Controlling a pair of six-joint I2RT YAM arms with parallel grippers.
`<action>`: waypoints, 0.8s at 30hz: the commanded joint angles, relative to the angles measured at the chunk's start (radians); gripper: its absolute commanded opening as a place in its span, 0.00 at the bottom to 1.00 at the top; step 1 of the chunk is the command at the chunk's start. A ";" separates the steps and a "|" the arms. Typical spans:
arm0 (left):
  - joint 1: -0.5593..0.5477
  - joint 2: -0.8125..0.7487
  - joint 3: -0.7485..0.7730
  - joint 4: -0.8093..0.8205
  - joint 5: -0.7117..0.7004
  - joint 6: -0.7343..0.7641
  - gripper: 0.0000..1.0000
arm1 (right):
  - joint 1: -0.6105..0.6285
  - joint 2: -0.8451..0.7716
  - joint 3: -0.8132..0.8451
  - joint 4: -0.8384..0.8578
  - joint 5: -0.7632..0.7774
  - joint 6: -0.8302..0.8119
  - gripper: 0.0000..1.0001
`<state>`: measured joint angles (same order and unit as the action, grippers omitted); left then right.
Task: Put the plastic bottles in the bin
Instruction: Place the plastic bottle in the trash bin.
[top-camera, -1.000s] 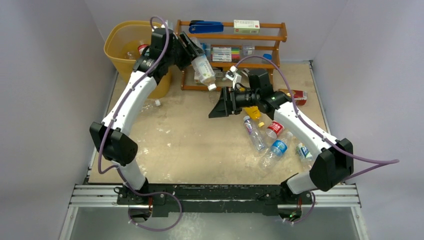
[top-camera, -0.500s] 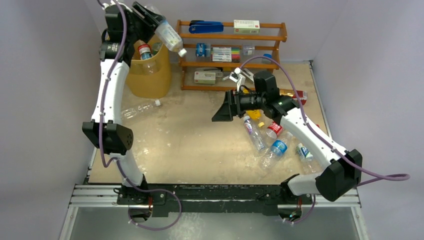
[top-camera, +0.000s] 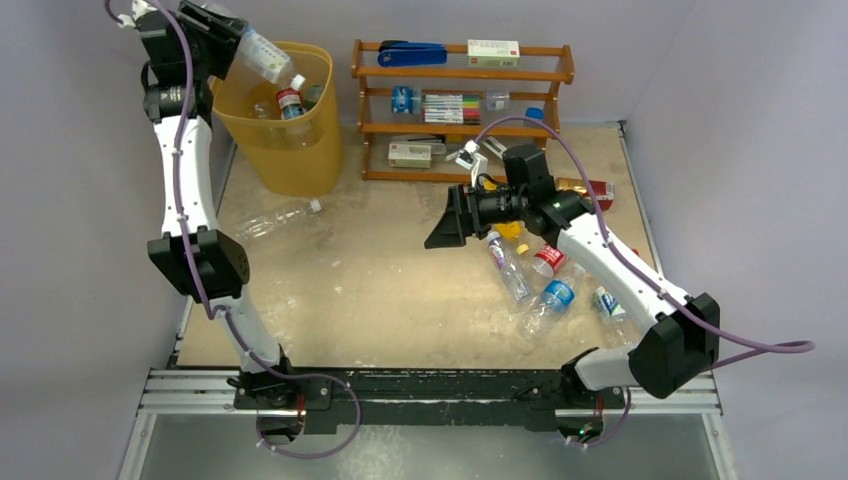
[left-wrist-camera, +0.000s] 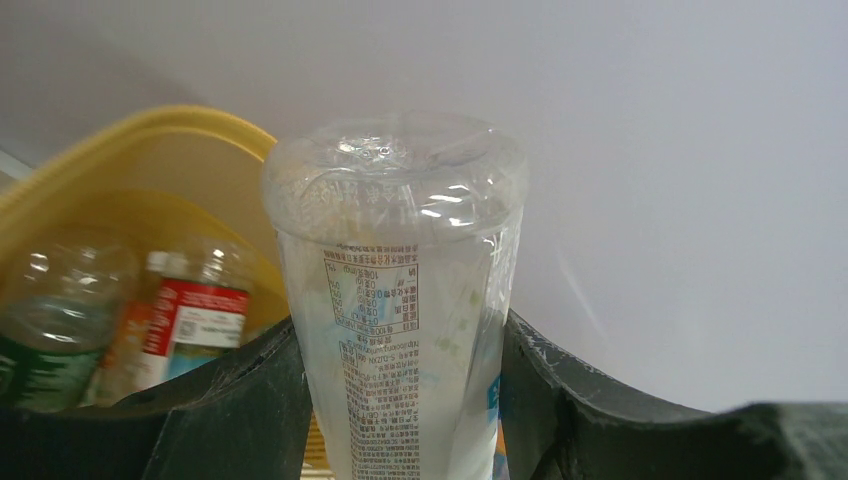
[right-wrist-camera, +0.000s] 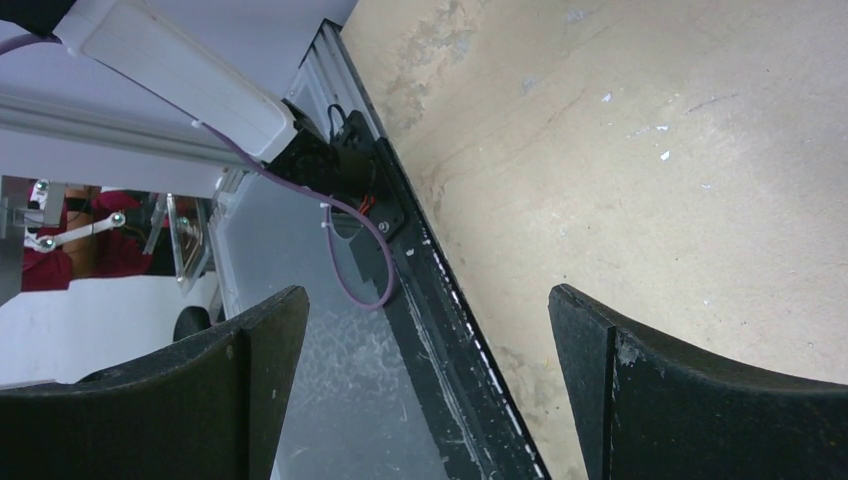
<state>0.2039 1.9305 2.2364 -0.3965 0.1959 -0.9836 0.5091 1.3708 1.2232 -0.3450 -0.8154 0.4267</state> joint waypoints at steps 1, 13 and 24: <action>0.024 -0.003 0.016 0.059 -0.034 0.072 0.54 | -0.005 -0.014 -0.007 0.020 -0.023 -0.007 0.93; 0.044 0.061 0.099 -0.237 -0.094 0.167 0.79 | -0.006 -0.048 -0.039 0.113 0.043 0.092 0.93; 0.046 -0.156 -0.001 -0.263 0.036 0.139 0.82 | -0.004 -0.033 -0.017 0.094 0.101 0.098 0.93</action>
<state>0.2459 1.9049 2.2295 -0.6682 0.1501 -0.8532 0.5091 1.3422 1.1751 -0.2649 -0.7345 0.5240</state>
